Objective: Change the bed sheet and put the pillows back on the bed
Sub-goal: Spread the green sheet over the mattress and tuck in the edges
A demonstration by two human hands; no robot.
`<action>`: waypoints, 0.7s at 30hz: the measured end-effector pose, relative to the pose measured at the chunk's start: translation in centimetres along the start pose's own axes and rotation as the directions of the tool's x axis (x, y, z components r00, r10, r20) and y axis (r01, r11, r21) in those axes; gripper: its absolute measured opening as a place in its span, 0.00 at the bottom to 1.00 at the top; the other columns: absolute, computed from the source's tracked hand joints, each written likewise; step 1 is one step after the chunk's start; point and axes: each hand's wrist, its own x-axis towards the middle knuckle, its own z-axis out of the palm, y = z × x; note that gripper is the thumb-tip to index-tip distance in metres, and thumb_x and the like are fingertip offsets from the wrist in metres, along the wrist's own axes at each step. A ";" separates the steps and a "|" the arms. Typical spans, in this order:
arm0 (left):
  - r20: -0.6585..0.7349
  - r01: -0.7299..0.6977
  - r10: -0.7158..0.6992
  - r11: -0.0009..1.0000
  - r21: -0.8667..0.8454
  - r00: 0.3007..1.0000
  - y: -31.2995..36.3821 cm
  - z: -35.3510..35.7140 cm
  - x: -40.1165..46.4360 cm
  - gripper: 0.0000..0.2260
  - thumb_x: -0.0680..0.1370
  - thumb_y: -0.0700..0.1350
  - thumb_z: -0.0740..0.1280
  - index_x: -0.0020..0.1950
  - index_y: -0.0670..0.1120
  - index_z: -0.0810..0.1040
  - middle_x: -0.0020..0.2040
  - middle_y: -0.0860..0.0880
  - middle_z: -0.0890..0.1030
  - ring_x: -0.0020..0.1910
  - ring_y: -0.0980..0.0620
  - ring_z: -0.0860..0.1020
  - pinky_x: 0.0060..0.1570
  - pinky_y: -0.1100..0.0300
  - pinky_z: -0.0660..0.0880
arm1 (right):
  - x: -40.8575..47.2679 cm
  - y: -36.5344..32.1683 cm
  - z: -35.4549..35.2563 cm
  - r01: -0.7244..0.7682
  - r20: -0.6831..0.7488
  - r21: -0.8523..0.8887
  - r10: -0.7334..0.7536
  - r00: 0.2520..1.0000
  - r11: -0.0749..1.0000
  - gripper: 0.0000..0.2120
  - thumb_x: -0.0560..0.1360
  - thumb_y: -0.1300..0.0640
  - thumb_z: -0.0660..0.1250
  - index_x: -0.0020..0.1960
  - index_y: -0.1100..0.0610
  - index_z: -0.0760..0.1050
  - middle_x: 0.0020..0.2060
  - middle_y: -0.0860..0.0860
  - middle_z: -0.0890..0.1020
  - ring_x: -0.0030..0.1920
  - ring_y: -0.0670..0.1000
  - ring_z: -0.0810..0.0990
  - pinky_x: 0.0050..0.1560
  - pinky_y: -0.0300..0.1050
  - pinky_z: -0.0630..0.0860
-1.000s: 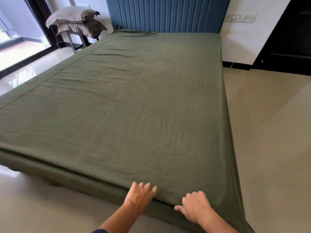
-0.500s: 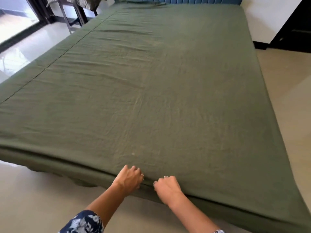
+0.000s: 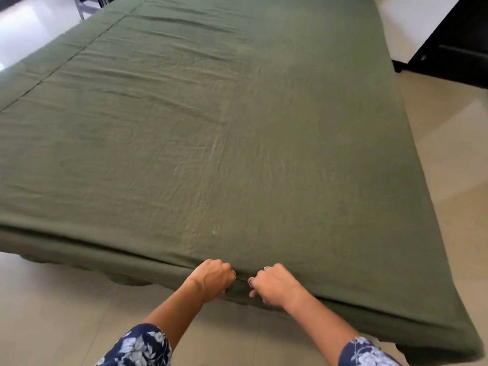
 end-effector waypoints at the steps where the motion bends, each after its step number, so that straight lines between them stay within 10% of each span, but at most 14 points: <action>1: 0.006 -0.015 0.015 0.999 0.029 1.000 0.1 -0.2 0.1 0.13 0.81 0.42 0.61 0.64 0.40 0.73 0.62 0.41 0.76 0.62 0.39 0.75 0.57 0.48 0.71 | 0.1 0.2 -0.1 0.010 -0.005 0.002 -0.010 1.000 1.000 0.12 0.81 0.53 0.59 0.58 0.58 0.76 0.56 0.59 0.81 0.59 0.60 0.77 0.46 0.49 0.68; 11: 0.053 -0.091 0.081 0.971 0.220 0.995 2.1 -0.4 0.2 0.15 0.82 0.36 0.54 0.62 0.42 0.77 0.61 0.44 0.78 0.60 0.40 0.75 0.45 0.54 0.66 | -1.5 -2.3 -0.2 0.042 0.071 0.009 -0.042 0.997 0.999 0.13 0.81 0.57 0.57 0.61 0.58 0.76 0.57 0.60 0.80 0.59 0.61 0.77 0.46 0.48 0.66; 21: 0.170 -0.115 0.092 0.985 0.130 0.981 3.5 1.7 -1.6 0.15 0.83 0.38 0.54 0.67 0.40 0.74 0.66 0.41 0.74 0.65 0.39 0.73 0.60 0.49 0.70 | -2.3 -4.6 1.2 0.023 0.192 -0.013 -0.021 0.981 1.000 0.12 0.78 0.63 0.60 0.60 0.59 0.76 0.59 0.58 0.79 0.61 0.60 0.77 0.51 0.49 0.69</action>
